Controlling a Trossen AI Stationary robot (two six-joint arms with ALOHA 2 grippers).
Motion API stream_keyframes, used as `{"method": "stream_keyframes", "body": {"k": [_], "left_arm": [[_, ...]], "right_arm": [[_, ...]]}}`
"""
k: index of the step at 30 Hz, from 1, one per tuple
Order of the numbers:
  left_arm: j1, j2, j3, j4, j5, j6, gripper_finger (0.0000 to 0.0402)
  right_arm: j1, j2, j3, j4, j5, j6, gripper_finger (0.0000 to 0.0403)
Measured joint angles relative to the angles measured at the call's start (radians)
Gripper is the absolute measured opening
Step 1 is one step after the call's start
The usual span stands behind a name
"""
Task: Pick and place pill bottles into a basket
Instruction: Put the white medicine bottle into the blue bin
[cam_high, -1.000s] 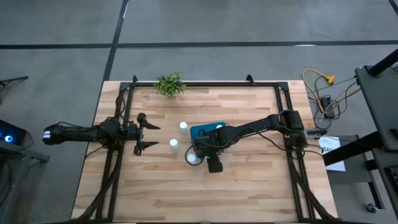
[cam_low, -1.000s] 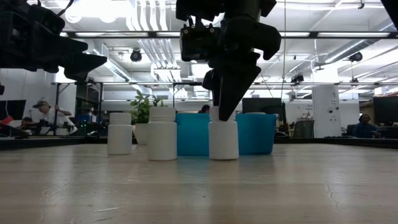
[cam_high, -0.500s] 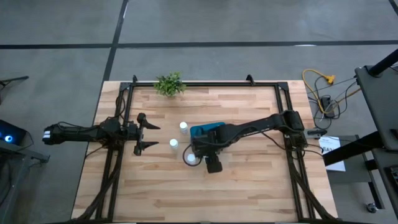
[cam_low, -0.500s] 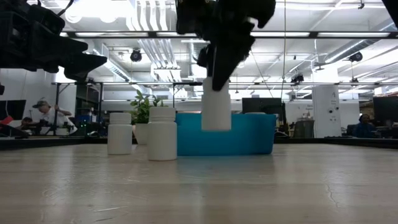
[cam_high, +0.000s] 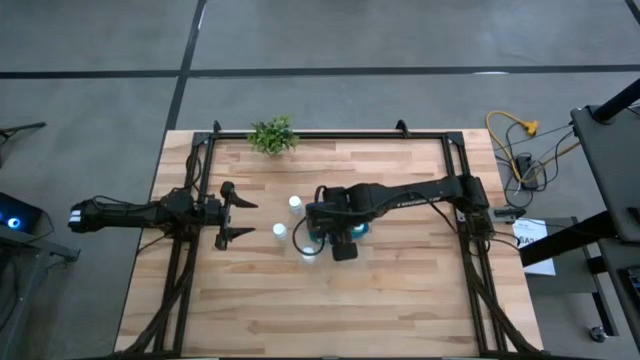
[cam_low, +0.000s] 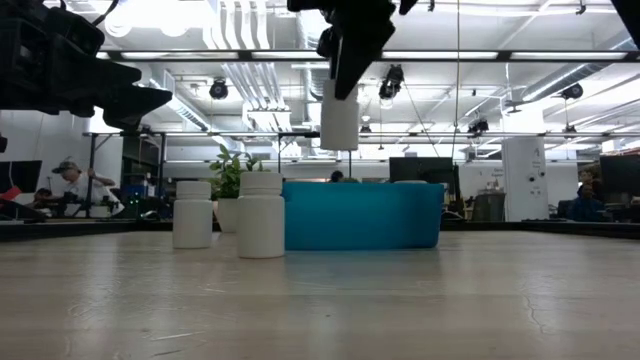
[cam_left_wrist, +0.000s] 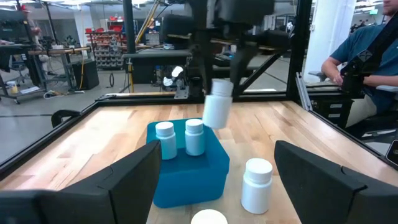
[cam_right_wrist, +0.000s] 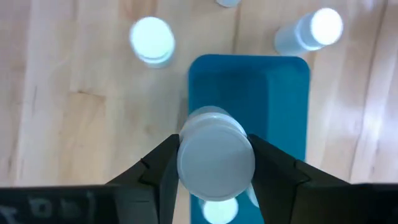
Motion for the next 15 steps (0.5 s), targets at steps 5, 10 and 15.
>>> {"method": "stream_keyframes", "body": {"k": [5, 10, 15], "left_arm": [[0.0, 0.0, 0.0, 0.0, 0.0, 0.0, 0.0295], [0.0, 0.0, 0.0, 0.0, 0.0, 0.0, 0.0295], [0.0, 0.0, 0.0, 0.0, 0.0, 0.0, 0.0295]], "right_arm": [[-0.048, 0.0, -0.031, 0.0, 0.015, -0.024, 0.015], [-0.095, 0.0, -0.085, 0.03, 0.016, -0.05, 0.015], [-0.125, 0.0, -0.126, 0.075, 0.014, -0.077, 0.015]]}}
